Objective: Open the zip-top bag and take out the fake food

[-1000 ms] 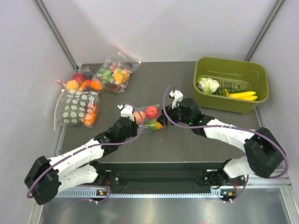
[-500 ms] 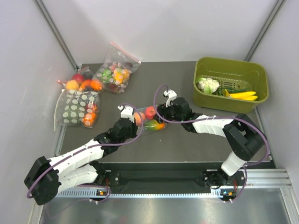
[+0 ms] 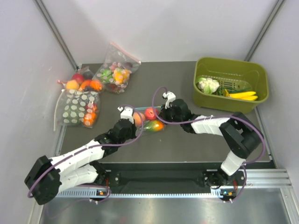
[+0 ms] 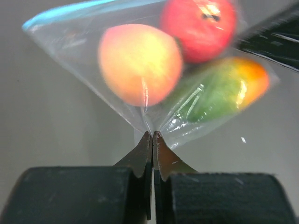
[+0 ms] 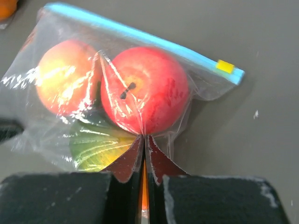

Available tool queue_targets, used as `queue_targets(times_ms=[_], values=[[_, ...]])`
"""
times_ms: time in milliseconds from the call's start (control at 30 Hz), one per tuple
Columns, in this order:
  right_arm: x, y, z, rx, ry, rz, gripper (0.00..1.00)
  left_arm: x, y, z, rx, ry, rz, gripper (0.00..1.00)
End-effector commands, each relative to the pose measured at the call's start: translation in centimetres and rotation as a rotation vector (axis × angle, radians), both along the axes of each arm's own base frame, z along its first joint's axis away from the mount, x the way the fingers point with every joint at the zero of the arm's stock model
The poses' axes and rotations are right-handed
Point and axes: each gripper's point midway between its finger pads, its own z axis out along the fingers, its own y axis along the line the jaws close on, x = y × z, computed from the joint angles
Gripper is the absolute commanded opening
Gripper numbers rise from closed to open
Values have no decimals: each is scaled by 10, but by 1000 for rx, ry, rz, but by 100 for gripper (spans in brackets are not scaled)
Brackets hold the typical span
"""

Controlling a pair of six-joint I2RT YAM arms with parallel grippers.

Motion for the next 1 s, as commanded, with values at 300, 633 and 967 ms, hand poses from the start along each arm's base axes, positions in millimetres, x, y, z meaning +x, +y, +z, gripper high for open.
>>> queue_targets(times_ms=[300, 633, 967], values=[[-90, 20, 34, 46, -63, 95, 0, 59, -4, 12, 74, -89, 66, 0], [-141, 60, 47, 134, -35, 184, 10, 87, -4, 27, 114, -148, 50, 0], [-138, -21, 83, 102, -155, 5, 71, 84, 4, 33, 125, -187, -2, 13]])
